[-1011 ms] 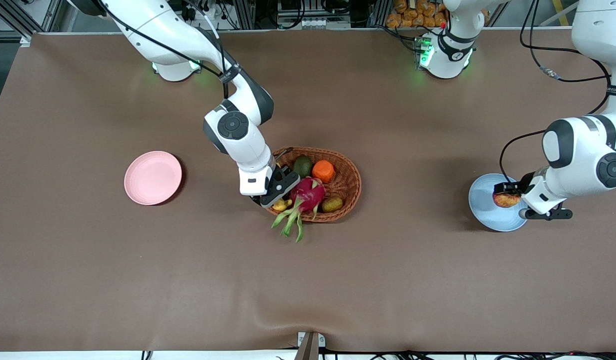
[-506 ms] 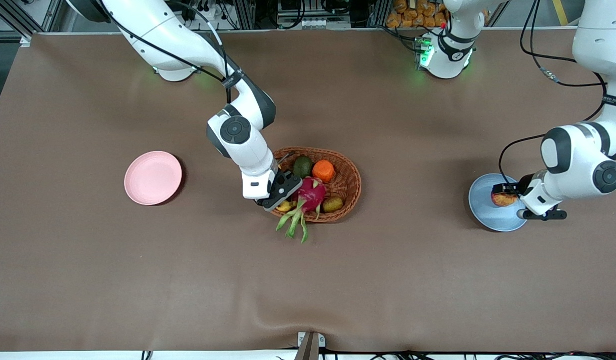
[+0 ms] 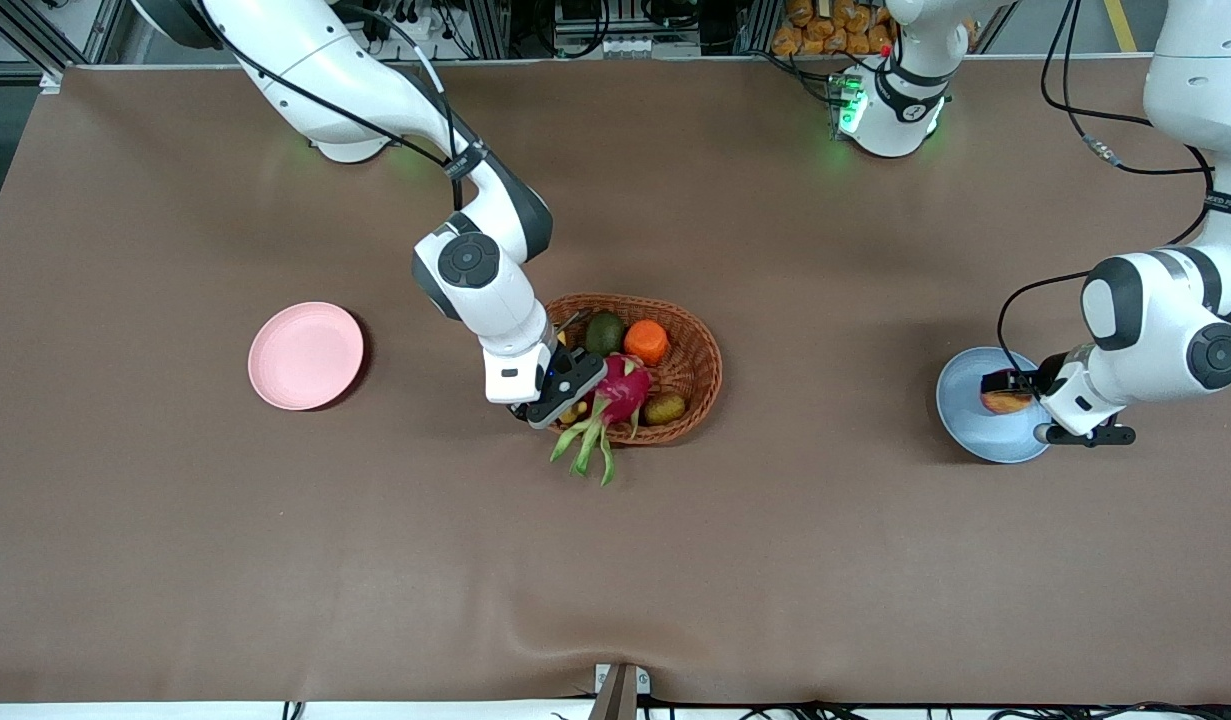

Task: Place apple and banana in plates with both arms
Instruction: 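Lower the apple onto the blue plate and open the left gripper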

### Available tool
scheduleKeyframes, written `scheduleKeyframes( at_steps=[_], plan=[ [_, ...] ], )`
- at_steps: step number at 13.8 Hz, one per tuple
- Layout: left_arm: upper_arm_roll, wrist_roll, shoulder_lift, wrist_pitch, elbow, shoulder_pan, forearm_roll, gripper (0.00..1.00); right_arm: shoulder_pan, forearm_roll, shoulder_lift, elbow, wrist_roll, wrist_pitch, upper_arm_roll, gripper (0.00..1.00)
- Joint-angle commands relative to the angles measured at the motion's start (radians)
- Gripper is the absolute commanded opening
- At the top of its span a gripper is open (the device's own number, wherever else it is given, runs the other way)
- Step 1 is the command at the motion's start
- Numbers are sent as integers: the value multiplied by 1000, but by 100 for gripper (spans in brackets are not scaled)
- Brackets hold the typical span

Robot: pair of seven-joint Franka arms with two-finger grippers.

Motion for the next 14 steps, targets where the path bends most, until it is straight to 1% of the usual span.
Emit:
scheduleKeyframes(
  at_steps=[1,3,4,6,10,11,14],
  plan=[
    [-39,-13,-47,-78,43,-3,9,100,-2,-37,25,20,-44,37,-1,49],
    [-43,-15,-62,-190,120,-8,9,100,-2,-39,25,20,-44,37,-1,49],
    [-59,-15,-62,-239,164,-8,9,100,0,-39,26,20,-44,37,-1,48],
    [-66,-18,-62,-304,241,-9,15,100,0,-40,31,20,-44,38,-1,50],
    [-77,-53,-62,-381,342,-17,23,100,0,-40,40,41,-44,38,-4,54],
    [-77,-62,-62,-382,349,-25,23,100,0,-40,41,41,-44,38,-4,58],
    [-77,-49,-62,-389,398,-29,25,100,0,-40,49,43,-44,41,-4,56]
  ],
)
